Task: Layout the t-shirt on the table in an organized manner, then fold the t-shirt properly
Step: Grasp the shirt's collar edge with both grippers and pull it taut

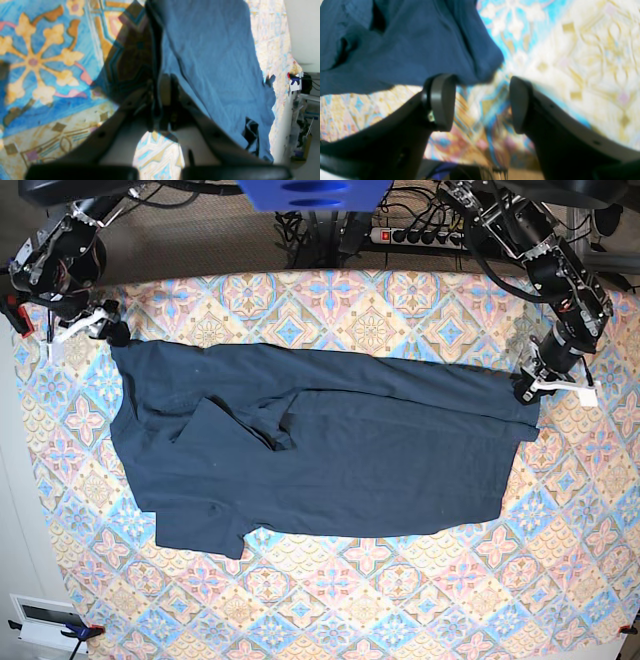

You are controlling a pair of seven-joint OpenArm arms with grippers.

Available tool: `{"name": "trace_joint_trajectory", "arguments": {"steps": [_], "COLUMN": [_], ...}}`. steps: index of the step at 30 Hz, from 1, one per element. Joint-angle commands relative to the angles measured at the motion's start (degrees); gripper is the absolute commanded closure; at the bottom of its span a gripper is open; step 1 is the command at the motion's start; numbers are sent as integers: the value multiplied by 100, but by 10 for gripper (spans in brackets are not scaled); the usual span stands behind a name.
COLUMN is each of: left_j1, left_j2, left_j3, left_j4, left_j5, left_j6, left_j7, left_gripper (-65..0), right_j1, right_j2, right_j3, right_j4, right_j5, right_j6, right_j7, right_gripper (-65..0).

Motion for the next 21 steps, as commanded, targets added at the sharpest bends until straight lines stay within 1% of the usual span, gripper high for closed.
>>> {"name": "trace_joint_trajectory", "arguments": {"steps": [1,13,18,19,21], "left_j1": [-26,10,18,18,45], "left_j2": [-90,-90,-90,-90,-99], "left_j3": [-17,-25,-25,-34,-148], "left_j4": [110,110,110,110,110], "left_j5": [-99,-99,-99,-99,-99], "left_j6": [-40,-40,-40,-40,-40], "left_j7": [-71,-71,-71,-71,-62], "left_gripper": [0,0,0,0,0], "right_j1": [45,432,669,713,722], "right_j2": [76,-21,-21,-21,-21], "right_j3": [27,18,27,27,27], "right_j4": [64,-15,-411,-464,-490], "right_j5": [93,67,67,67,84], "right_j6": [14,14,14,14,14], "right_j7": [28,37,37,37,37], "right_gripper": [-338,-338,-334,-331,-302]}}
